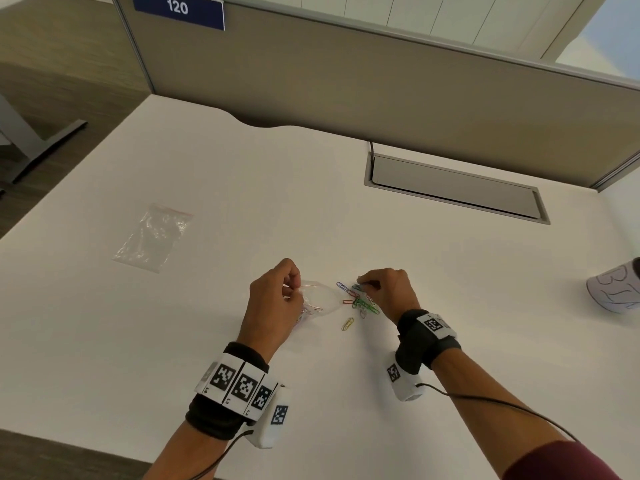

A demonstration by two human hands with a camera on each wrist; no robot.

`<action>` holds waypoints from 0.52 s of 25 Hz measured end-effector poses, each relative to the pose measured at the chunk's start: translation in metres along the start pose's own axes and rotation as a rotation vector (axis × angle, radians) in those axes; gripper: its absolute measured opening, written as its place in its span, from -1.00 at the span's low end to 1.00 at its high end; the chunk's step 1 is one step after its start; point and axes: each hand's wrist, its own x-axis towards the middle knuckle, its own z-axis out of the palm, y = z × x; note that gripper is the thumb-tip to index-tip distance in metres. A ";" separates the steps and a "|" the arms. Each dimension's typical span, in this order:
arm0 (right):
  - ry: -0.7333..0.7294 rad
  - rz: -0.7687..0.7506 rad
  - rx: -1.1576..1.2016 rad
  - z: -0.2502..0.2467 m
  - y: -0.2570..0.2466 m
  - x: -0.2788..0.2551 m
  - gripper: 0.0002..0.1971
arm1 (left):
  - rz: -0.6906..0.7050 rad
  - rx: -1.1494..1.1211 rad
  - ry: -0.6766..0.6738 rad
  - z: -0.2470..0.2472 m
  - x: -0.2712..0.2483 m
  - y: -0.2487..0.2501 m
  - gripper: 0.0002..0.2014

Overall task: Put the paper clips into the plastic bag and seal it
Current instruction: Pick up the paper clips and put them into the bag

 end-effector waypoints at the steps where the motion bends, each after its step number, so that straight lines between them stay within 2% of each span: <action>1: 0.031 0.072 0.137 -0.004 -0.003 -0.002 -0.85 | 0.014 0.024 -0.017 0.000 0.000 -0.001 -0.74; 4: 0.043 0.199 0.622 -0.017 -0.023 -0.012 -0.86 | 0.012 0.046 -0.022 0.002 0.002 -0.001 -0.68; 6: -0.002 0.177 0.864 -0.027 -0.039 -0.016 -0.84 | -0.013 0.020 -0.005 0.004 0.002 0.001 -0.80; 8: -0.060 0.147 0.995 -0.035 -0.055 -0.021 -0.82 | -0.049 0.005 -0.007 0.006 0.002 0.004 -0.85; 11: -0.087 0.117 1.090 -0.038 -0.077 -0.028 -0.80 | -0.074 0.026 -0.058 0.006 0.000 0.008 -0.70; 13: -0.074 0.062 1.071 -0.032 -0.087 -0.032 -0.80 | -0.083 0.022 -0.076 0.003 -0.001 0.012 -0.64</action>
